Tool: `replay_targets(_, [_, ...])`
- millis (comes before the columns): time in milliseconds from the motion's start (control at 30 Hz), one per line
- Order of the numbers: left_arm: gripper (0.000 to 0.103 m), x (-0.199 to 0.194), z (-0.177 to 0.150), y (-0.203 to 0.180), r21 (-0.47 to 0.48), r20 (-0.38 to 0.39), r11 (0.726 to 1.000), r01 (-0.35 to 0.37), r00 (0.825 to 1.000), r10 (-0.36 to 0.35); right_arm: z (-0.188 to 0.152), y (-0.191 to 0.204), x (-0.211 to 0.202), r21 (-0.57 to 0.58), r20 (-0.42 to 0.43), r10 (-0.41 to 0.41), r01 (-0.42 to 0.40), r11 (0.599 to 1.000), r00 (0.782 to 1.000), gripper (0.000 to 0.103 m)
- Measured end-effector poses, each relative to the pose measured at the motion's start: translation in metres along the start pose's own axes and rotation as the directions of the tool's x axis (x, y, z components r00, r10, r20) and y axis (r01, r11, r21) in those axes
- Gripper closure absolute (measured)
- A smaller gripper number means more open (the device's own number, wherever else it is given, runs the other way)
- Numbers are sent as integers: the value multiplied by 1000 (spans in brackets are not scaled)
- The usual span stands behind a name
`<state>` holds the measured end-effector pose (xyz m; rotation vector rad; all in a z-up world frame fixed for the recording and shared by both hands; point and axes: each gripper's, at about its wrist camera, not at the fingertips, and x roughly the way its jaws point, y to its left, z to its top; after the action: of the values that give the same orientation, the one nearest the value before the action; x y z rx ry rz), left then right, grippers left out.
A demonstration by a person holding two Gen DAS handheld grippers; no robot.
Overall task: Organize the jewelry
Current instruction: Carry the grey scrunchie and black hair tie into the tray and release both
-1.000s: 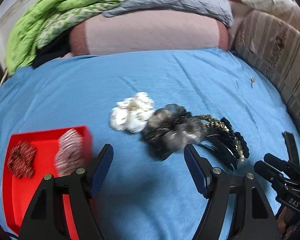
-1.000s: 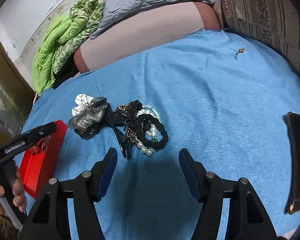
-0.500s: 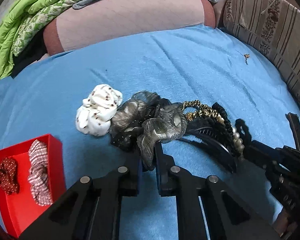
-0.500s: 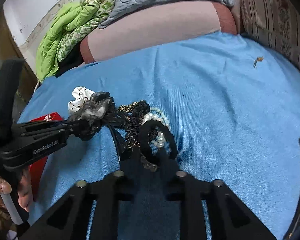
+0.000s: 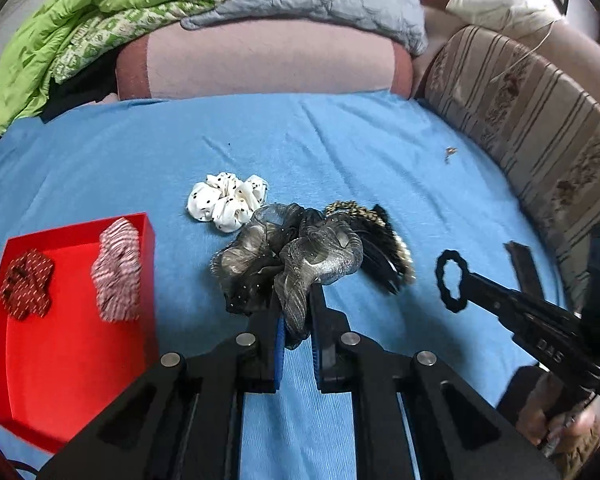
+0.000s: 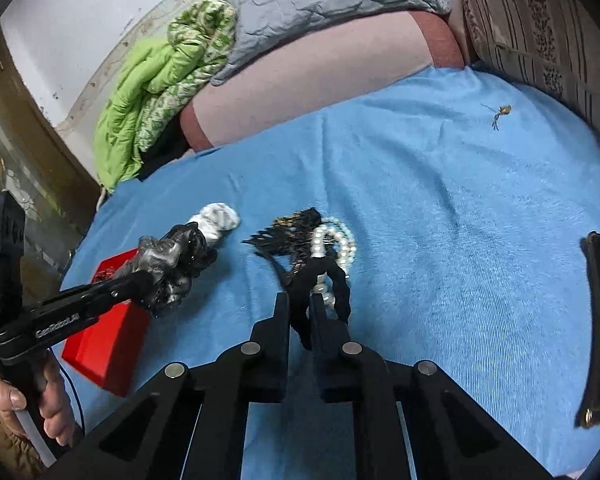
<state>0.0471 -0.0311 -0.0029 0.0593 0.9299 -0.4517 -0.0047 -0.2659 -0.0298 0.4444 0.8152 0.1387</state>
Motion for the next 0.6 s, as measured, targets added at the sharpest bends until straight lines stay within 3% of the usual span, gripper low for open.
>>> replay_targets(167, [93, -38, -17, 21, -54, 42, 998, 10, 999, -7, -5, 24, -15, -46, 3, 26, -26, 999, 1000, 92])
replay_targets(267, [93, -55, -29, 44, -100, 55, 995, -27, 998, 33, -8, 43, -18, -87, -6, 49, -50, 995, 999, 92])
replay_targets(467, [93, -76, -54, 106, -219, 42, 958, -186, 979, 200, -14, 93, -9, -174, -46, 112, -119, 978, 993, 92])
replay_targets(600, [93, -83, -70, 151, -296, 8, 904, -309, 945, 326, -18, 134, 5, -238, -86, 158, -175, 955, 984, 92])
